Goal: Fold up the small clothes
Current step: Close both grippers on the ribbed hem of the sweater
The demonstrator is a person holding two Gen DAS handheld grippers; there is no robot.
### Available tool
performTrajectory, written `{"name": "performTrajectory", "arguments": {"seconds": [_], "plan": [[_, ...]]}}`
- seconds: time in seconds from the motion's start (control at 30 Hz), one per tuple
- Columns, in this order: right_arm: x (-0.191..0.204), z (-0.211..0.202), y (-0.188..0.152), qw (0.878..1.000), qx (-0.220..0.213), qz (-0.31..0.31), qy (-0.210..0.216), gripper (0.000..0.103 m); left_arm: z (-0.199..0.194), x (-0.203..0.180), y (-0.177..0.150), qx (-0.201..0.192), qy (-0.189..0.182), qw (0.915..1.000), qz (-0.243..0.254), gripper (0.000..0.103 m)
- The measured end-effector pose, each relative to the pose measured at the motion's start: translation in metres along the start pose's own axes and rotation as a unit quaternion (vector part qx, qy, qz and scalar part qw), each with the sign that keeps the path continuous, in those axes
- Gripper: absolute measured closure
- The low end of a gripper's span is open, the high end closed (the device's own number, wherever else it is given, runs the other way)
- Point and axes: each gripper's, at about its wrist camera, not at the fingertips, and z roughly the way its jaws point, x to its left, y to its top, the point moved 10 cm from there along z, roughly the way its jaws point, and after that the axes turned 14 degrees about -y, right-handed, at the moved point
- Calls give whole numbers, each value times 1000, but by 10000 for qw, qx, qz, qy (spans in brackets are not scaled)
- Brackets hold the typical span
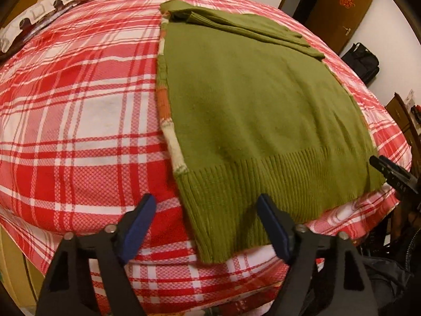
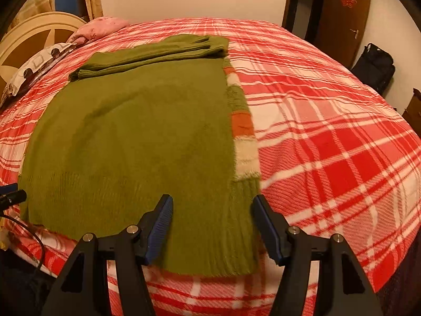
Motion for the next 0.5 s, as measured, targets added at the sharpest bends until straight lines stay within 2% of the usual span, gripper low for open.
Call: {"name": "performTrajectory", "arguments": {"seconds": [0.07, 0.2, 0.27, 0.4, 0.5], "plan": [[-4, 0, -2, 9999, 42, 103, 83, 39, -2, -1, -2, 22, -55, 10000, -14, 42], [-6, -1, -4, 9998, 53, 145, 141, 39, -1, -4, -6, 118, -114, 9999, 25, 54], [-6, -2, -6, 9997, 64, 149, 188, 39, -1, -4, -5, 129, -106, 9999, 41, 64], [-12, -6, -9, 9990, 96, 304, 327, 39, 0, -3, -7, 173, -52, 9998, 46, 68], [-20, -7, -12, 9990, 99, 366, 246, 39, -2, -6, -7, 173, -22, 9998, 121, 72]]}}
